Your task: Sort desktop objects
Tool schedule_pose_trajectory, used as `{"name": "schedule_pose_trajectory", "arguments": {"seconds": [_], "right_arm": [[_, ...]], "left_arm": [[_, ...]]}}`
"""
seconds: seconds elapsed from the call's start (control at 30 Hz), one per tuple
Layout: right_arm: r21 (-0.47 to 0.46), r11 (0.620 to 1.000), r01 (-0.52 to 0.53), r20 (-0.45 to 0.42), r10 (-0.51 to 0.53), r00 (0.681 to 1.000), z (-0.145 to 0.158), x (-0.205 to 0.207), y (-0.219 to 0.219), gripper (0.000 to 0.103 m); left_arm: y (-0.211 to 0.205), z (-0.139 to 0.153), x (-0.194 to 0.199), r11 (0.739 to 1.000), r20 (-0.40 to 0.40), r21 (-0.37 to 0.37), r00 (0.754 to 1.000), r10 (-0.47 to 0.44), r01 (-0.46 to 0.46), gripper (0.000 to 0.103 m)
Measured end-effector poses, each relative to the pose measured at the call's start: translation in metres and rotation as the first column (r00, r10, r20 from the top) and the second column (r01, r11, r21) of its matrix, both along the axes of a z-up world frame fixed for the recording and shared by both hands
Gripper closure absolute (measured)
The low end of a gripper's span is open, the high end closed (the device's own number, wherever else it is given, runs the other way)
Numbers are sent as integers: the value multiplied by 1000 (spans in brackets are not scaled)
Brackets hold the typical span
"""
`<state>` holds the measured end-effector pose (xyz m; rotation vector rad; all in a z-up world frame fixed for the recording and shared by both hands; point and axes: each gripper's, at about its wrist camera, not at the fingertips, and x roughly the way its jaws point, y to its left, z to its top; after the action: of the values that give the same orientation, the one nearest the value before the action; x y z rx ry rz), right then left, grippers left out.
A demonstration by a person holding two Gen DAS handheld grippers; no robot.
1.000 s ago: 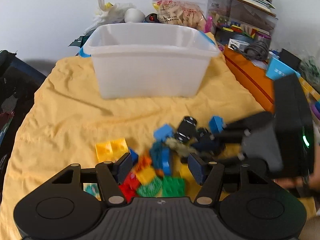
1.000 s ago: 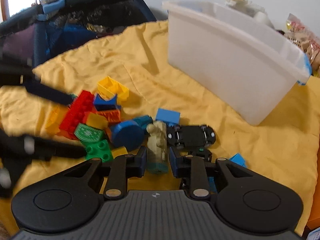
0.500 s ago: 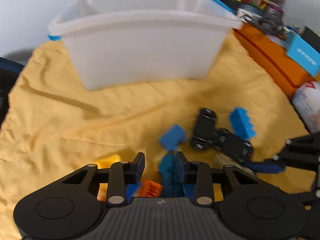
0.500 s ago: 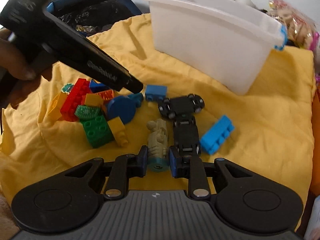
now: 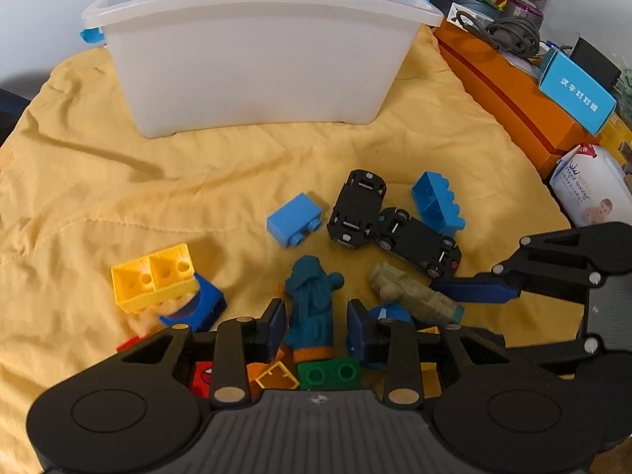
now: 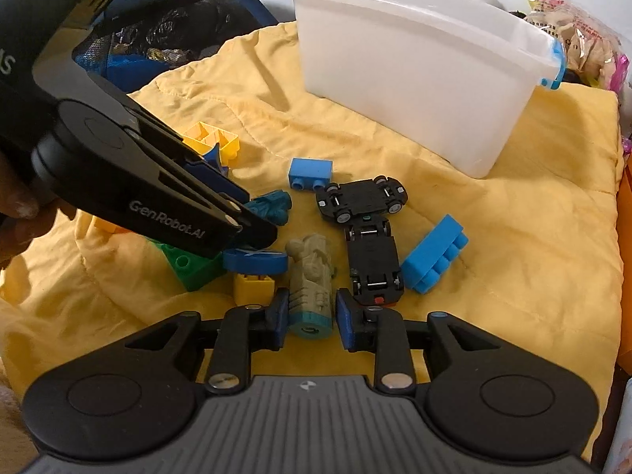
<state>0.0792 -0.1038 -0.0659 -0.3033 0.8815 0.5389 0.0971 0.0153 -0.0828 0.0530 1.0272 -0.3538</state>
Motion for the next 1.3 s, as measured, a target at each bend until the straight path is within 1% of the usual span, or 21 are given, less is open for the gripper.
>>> {"name": "schedule_pose_trajectory", "arguments": {"seconds": [0.1,0.13,0.23,0.37,0.53,0.63,0.8,0.9,1.03,1.1,1.2,1.27,1.3], "right_arm": [[0,1000,2,-3,-2,1000,-2,1,-1,72],[-2,1000,1,-5,-1,1000,-3,1,-1,72],[-8,1000,-11,0,11,1000,-4,0,0,74],[-4,1000,-9,14,10,1000,2,-2,-1,75],[44,999,11,67,-14,998,26,2,-8,75],[95,995,36,81,-44,996,44,10,-13,75],[102,994,42,149,-57,987,67,21,-15,75],[116,992,43,166,-62,984,75,25,-16,75],[101,994,40,241,-64,968,93,39,-15,75],[98,994,45,286,-72,955,105,50,-14,75],[94,994,55,333,-83,939,118,71,-11,75],[97,994,58,341,-88,936,124,88,-8,75],[100,993,63,339,-93,936,127,99,-6,75]], "left_arm": [[1,-3,-1,1000,-1,-14,1000,15,-15,68],[1,-3,-2,1000,2,-13,1000,11,-11,74],[2,1,-5,1000,9,-24,1000,1,-1,74],[6,20,-9,999,56,-40,998,10,-8,74],[14,54,-4,996,123,-92,992,27,-16,75],[18,70,1,995,161,-101,986,34,-18,75],[20,91,7,994,211,-109,976,46,-24,75],[22,112,16,993,263,-114,964,43,-14,75],[22,147,45,991,349,-133,935,71,-25,75],[22,158,59,991,378,-133,923,76,-27,75],[20,170,83,993,415,-111,907,74,-30,75],[17,173,101,996,443,-78,894,70,-40,75],[16,172,110,997,446,-65,892,71,-46,75]]}}
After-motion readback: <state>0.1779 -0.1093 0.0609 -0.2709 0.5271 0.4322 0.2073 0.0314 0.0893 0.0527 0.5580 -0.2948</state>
